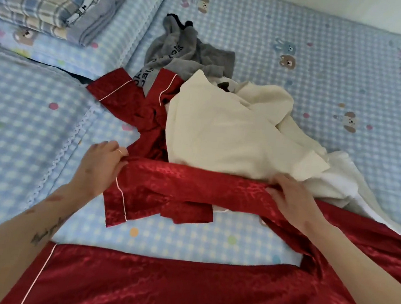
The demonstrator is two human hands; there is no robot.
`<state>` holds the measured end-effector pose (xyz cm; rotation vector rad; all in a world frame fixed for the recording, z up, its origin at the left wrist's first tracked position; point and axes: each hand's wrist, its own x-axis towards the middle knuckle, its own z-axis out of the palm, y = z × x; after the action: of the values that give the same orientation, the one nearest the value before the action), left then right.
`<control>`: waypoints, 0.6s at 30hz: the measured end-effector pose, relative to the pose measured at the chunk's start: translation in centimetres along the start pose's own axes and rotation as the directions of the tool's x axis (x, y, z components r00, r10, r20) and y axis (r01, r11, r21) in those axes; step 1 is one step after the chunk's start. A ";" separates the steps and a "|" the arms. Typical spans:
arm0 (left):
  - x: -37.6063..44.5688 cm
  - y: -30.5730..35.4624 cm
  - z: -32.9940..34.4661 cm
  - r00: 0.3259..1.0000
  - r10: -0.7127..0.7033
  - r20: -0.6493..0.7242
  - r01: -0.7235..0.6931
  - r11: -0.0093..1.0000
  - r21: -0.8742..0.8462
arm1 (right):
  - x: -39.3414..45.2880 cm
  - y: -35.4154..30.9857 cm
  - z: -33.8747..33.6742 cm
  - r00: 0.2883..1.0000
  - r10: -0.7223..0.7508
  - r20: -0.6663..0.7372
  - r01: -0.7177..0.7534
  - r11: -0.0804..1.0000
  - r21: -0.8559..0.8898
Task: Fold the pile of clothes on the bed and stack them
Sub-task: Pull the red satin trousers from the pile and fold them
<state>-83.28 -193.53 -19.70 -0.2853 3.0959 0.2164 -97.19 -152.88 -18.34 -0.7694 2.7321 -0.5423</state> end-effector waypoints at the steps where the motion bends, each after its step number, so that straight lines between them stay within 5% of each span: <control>1: -0.7 -0.8 -1.6 0.990 0.010 -0.141 -0.011 1.000 -0.010 | -1.1 -1.0 -1.3 0.997 -0.049 -0.056 0.050 0.998 0.024; 4: -4.6 -3.1 -6.2 0.912 0.059 -0.407 -0.069 0.998 -0.009 | -6.3 -5.1 -4.9 0.980 -0.183 -0.080 0.190 0.978 0.084; 7: -11.5 -4.5 -7.4 0.899 0.128 -0.418 -0.132 0.991 0.020 | -11.8 -8.1 -5.6 0.971 -0.236 0.041 0.226 0.960 0.164; 12: -24.0 -5.9 -1.6 0.985 0.165 -0.038 -0.162 0.984 0.078 | -17.4 -10.4 0.3 0.922 -0.349 0.170 0.331 0.936 0.122; 15: -29.0 -5.8 3.5 0.951 0.160 0.264 -0.187 0.979 0.084 | -19.6 -10.2 5.7 0.878 -0.378 0.293 0.394 0.919 0.007; 18: -31.6 -5.1 5.7 0.936 0.134 0.326 -0.193 0.969 0.155 | -20.9 -10.1 8.9 0.853 -0.326 0.408 0.356 0.934 0.001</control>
<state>-51.20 -192.04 -24.81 0.0155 2.7954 -0.0239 -72.32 -152.03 -19.30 -1.2481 2.2539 -0.3029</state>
